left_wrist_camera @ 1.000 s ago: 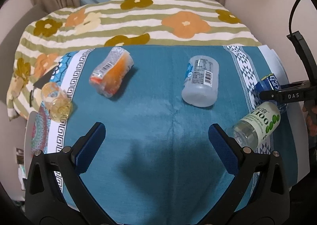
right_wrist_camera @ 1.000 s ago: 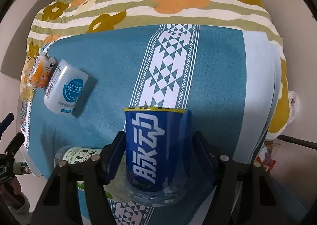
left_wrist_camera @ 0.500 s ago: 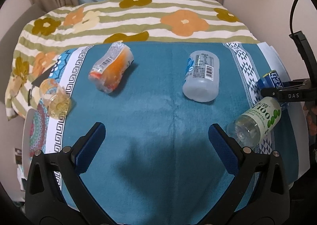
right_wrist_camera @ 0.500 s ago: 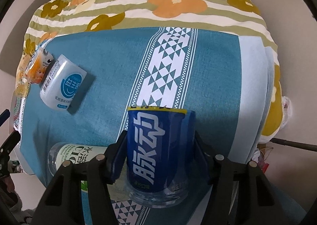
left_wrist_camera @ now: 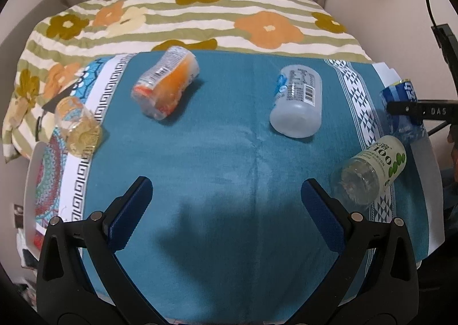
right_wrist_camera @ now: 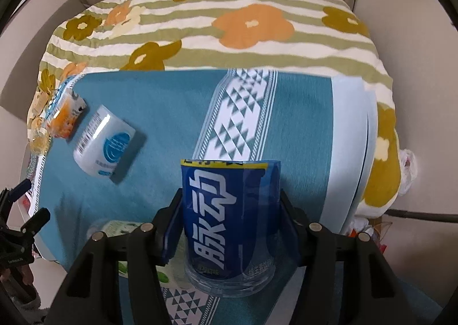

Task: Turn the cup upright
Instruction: 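Lift the blue cup with the right gripper and carry it over the cloth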

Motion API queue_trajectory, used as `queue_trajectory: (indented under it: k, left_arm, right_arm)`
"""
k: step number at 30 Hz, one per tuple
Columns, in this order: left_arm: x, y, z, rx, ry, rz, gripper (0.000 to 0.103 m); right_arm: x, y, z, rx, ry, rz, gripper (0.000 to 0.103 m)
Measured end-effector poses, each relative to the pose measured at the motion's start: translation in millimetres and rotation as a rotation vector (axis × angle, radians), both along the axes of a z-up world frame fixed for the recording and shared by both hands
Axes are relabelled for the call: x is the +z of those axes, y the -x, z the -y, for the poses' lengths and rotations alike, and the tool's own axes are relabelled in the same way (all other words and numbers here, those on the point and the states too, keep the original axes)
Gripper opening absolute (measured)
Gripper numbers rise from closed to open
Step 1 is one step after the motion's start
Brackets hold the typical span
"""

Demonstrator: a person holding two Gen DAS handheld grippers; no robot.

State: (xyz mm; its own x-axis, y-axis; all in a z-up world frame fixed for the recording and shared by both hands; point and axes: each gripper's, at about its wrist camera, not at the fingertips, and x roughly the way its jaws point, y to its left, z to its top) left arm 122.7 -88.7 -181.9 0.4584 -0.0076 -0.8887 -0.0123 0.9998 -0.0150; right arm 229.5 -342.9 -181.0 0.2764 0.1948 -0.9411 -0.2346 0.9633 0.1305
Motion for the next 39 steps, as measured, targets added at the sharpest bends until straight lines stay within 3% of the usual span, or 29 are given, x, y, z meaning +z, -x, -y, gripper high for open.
queue_trajectory:
  k: [9, 15, 27, 39]
  left_arm:
    - [39.0, 16.2, -42.6, 0.054, -0.011, 0.07, 0.103]
    - [52.8, 32.9, -87.3, 0.083, -0.017, 0.083, 0.103]
    - [39.4, 55.6, -161.9, 0.051, -0.036, 0.049, 0.103]
    - [-1.4, 59.6, -185.4, -0.016, -0.036, -0.026, 0.103]
  right_arm:
    - [51.7, 4.3, -49.4, 0.04, -0.058, 0.026, 0.055]
    - [60.7, 28.1, -104.6, 0.042, -0.124, -0.014, 0.055]
    - [10.1, 82.1, -201.0, -0.085, -0.259, -0.146, 0.055]
    - [-39.4, 97.3, -233.8, -0.197, -0.197, -0.187, 0.055]
